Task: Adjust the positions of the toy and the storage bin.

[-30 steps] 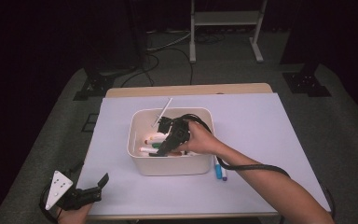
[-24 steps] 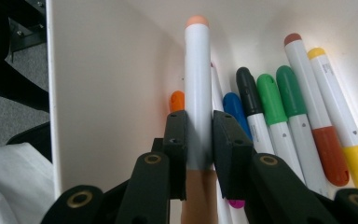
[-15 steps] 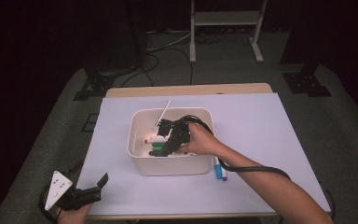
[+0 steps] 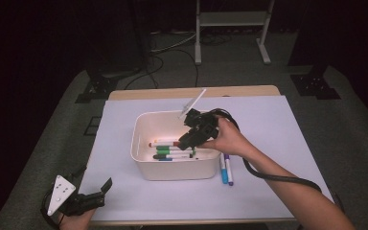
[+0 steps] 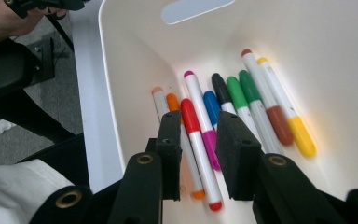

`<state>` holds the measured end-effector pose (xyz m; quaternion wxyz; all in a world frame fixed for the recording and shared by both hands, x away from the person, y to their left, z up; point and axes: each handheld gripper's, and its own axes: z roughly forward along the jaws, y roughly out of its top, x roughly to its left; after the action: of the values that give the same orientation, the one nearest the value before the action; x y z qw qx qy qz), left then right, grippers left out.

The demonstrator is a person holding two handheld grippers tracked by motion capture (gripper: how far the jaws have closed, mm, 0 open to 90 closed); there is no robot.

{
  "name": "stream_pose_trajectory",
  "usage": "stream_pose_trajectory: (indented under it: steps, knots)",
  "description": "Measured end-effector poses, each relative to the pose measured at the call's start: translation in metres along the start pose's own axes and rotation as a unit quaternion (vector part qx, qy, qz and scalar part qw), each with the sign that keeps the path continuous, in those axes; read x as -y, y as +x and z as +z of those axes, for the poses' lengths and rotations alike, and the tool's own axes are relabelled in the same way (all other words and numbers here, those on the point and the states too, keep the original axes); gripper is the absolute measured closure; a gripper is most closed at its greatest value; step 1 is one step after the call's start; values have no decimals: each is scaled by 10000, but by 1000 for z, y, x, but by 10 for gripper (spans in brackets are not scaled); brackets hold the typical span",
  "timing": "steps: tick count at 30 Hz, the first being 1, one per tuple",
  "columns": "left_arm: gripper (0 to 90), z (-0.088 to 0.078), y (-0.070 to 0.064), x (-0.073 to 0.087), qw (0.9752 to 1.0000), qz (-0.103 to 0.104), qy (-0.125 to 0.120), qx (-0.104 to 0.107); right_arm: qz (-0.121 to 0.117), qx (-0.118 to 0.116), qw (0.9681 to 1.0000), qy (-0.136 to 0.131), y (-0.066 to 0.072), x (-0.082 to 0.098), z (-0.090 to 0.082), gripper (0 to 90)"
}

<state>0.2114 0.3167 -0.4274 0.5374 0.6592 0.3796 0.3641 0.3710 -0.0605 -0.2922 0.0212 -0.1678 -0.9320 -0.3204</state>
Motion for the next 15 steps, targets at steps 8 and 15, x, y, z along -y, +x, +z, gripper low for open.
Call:
stream_pose_trajectory:
  steps: [8,15]
  knots:
    - [0,1,-1,0,10000,6,-1,-1,251,262,9989,-288,-5,29,-37,692]
    - [0,1,-2,0,10000,19,5,-13,470,436,9968,-480,-8,55,-61,684]
